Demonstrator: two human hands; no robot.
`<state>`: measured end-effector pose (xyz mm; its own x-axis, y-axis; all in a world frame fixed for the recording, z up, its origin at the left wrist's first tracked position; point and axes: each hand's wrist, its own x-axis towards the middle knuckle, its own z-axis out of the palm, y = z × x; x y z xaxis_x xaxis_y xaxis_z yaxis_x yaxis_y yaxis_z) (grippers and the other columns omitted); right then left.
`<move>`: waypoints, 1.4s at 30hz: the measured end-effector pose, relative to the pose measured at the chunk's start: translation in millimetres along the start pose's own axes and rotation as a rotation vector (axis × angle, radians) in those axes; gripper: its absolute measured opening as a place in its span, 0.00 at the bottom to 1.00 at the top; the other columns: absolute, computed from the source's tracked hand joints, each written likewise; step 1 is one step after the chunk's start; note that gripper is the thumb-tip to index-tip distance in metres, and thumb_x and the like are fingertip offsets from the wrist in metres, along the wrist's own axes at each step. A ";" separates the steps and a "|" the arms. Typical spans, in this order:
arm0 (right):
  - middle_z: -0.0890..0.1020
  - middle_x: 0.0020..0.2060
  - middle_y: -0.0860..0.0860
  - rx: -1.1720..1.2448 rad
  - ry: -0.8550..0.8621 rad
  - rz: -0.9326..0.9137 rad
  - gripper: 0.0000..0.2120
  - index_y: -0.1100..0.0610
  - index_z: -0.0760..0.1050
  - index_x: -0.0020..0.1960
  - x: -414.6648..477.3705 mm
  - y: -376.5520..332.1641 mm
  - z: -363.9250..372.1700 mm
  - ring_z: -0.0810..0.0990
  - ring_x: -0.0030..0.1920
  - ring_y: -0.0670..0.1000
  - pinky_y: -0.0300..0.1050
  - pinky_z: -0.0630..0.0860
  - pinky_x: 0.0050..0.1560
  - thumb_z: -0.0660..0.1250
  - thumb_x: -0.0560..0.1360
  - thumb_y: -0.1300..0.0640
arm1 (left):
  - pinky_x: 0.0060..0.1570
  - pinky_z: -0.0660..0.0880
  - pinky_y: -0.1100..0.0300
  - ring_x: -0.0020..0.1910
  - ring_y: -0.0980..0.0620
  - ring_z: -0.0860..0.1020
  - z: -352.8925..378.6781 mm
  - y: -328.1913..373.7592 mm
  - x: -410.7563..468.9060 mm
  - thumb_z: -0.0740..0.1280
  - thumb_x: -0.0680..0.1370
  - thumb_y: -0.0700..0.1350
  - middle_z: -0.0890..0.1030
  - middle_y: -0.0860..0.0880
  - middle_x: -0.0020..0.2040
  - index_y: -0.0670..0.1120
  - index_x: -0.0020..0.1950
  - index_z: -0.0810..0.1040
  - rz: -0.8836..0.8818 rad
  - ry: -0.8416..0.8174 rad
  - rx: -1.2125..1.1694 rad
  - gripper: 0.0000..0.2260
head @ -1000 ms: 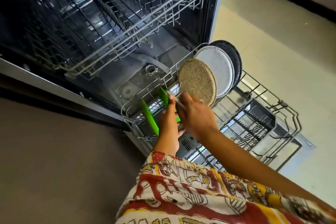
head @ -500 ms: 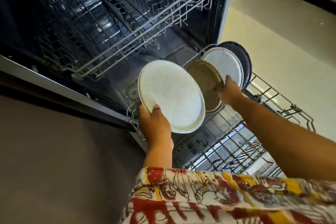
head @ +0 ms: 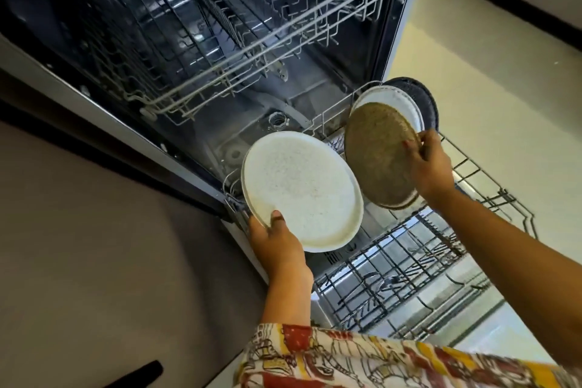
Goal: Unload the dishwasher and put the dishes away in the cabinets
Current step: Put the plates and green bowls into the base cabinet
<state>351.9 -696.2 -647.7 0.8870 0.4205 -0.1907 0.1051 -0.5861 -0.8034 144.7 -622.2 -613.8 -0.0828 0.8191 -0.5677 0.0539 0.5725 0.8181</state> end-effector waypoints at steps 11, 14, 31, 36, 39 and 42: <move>0.76 0.44 0.54 0.120 0.209 0.190 0.13 0.56 0.73 0.56 -128.0 38.1 -63.7 0.75 0.45 0.54 0.44 0.70 0.43 0.59 0.79 0.48 | 0.61 0.73 0.43 0.56 0.45 0.75 -87.3 -19.2 -67.3 0.59 0.81 0.42 0.74 0.49 0.62 0.51 0.70 0.66 -0.112 -0.225 -0.002 0.17; 0.77 0.46 0.55 0.163 0.165 0.253 0.15 0.56 0.74 0.57 -185.7 49.4 -63.6 0.75 0.48 0.54 0.45 0.71 0.45 0.61 0.78 0.47 | 0.61 0.73 0.44 0.54 0.48 0.73 -142.9 -23.3 -93.1 0.59 0.81 0.42 0.73 0.51 0.57 0.51 0.68 0.68 -0.119 -0.280 0.057 0.15; 0.77 0.55 0.56 0.249 -0.539 0.513 0.16 0.53 0.71 0.62 -524.9 21.3 69.8 0.77 0.55 0.59 0.56 0.76 0.56 0.63 0.78 0.48 | 0.54 0.75 0.40 0.54 0.40 0.74 -531.5 -111.4 -164.6 0.58 0.81 0.43 0.74 0.45 0.58 0.49 0.65 0.69 -0.356 0.164 -0.222 0.12; 0.77 0.57 0.55 0.518 -0.640 0.527 0.14 0.56 0.69 0.65 -539.0 -34.2 119.0 0.77 0.55 0.56 0.53 0.76 0.53 0.59 0.80 0.56 | 0.41 0.76 0.52 0.56 0.42 0.73 -570.1 -89.2 -156.1 0.57 0.82 0.41 0.72 0.46 0.66 0.50 0.72 0.65 -0.294 0.276 -0.640 0.18; 0.77 0.55 0.52 0.611 -0.670 0.508 0.15 0.53 0.67 0.67 -540.1 -66.4 142.6 0.77 0.51 0.53 0.52 0.74 0.54 0.58 0.80 0.58 | 0.39 0.80 0.52 0.57 0.42 0.75 -577.0 -69.2 -144.3 0.58 0.81 0.38 0.72 0.46 0.68 0.50 0.72 0.66 -0.273 0.270 -0.815 0.20; 0.76 0.55 0.52 0.683 -0.660 0.484 0.18 0.53 0.65 0.69 -533.8 -93.3 161.0 0.77 0.49 0.52 0.54 0.72 0.58 0.59 0.80 0.61 | 0.43 0.80 0.49 0.59 0.42 0.75 -580.1 -38.2 -134.4 0.58 0.80 0.36 0.73 0.45 0.67 0.50 0.71 0.67 -0.216 0.264 -0.918 0.20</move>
<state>-203.8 -754.5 -561.8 0.3255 0.6591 -0.6779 -0.6498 -0.3649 -0.6668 -423.5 -775.7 -515.7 -0.2265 0.6014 -0.7661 -0.7743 0.3660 0.5162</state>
